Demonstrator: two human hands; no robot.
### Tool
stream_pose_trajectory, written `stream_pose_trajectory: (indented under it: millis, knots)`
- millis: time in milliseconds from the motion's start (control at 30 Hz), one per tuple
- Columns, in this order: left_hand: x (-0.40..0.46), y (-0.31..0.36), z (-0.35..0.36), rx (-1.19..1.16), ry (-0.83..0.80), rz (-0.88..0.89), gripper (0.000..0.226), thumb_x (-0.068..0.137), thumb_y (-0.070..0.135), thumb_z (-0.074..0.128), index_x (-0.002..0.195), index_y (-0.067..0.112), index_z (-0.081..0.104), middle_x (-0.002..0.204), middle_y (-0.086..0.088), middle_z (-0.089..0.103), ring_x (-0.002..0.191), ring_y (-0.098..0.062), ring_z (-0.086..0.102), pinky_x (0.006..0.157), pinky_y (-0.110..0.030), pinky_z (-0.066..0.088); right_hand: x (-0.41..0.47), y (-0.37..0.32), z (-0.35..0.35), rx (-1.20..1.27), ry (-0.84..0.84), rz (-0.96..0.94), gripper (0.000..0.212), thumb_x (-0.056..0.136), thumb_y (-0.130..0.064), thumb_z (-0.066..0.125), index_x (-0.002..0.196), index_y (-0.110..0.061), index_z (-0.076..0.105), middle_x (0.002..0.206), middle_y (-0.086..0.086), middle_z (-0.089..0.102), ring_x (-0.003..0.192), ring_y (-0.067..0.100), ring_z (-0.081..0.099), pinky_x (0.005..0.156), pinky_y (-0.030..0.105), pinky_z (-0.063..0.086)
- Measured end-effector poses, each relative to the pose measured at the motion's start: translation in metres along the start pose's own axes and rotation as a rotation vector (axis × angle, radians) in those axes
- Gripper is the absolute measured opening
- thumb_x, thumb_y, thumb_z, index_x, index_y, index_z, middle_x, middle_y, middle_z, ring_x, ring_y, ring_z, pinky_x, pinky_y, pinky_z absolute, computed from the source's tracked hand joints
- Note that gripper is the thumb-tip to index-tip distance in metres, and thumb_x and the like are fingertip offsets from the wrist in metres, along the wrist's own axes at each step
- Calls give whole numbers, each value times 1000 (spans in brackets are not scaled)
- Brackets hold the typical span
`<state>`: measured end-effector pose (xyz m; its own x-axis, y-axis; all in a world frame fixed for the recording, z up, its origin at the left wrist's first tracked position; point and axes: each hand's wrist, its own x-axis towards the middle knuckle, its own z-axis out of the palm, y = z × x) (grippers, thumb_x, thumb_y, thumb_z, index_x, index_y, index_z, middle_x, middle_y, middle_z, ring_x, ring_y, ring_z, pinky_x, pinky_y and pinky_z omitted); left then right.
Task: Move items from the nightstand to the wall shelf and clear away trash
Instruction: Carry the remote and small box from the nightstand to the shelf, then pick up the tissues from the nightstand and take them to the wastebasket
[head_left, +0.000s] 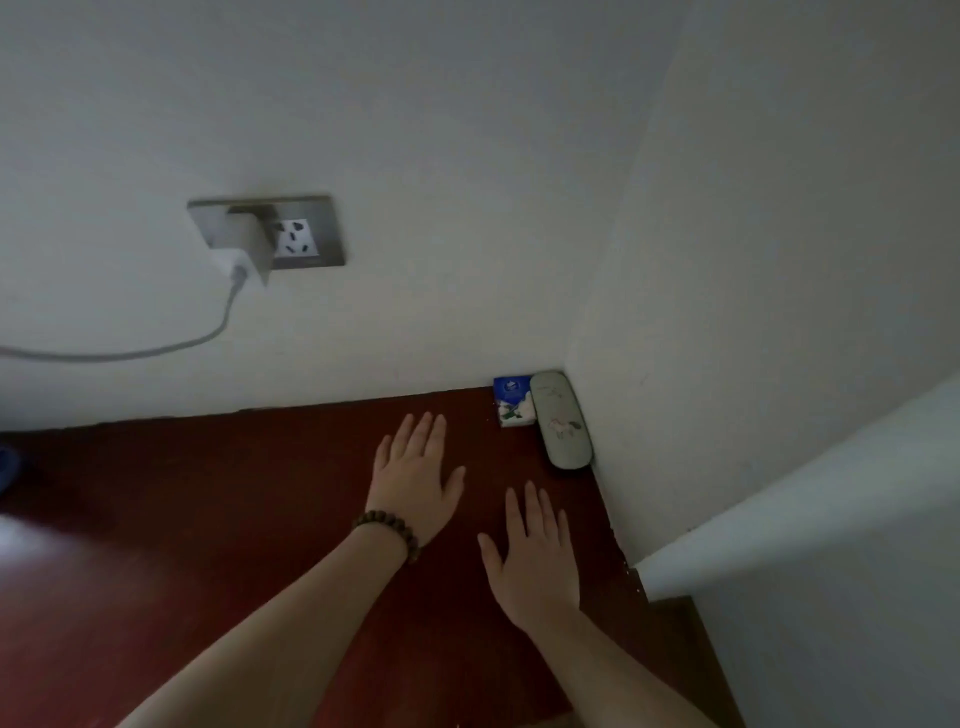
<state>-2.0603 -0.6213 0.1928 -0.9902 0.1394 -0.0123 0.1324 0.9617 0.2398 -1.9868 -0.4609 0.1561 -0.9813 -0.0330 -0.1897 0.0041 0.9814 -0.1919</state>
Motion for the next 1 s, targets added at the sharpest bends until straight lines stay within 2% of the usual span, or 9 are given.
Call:
stream_pose_trajectory:
  millis: [200,367,467,767,1000]
  knots:
    - [-80,-33,-23,-19,124,-293,72,90,57,25,150,19,12,158,-1,9,145,-19,-2,116,-42,7,-9,-35,-30,59,98,-188,72,90,-63,3,150,-23,0,159,3,-4,144,17,-15,117,38,-7]
    - [-139,-71,-33,-88,220,-537,71,89,57,30,149,21,18,157,-1,14,145,-17,0,117,-43,5,-17,-96,-26,56,83,-423,73,89,-64,2,150,-24,4,159,1,-3,143,15,-18,115,36,-10]
    - [-186,-104,-39,-82,249,-729,70,89,56,33,149,23,18,157,0,14,145,-17,1,117,-43,3,-28,-149,-18,52,50,-580,72,91,-62,6,150,-21,11,159,4,3,144,16,-12,116,37,-8]
    - [-361,-204,-68,-58,363,-1300,70,90,52,37,149,21,17,156,-2,18,144,-18,5,115,-46,5,-104,-325,29,32,-103,-1055,65,95,-52,28,150,-20,15,159,4,4,145,15,-10,116,35,-9]
    - [-503,-284,-68,-91,448,-1575,66,91,50,37,148,22,22,155,-2,23,144,-19,12,116,-45,11,-188,-467,79,15,-149,-1314,63,96,-54,26,150,-22,19,159,1,7,145,14,-9,118,35,-6]
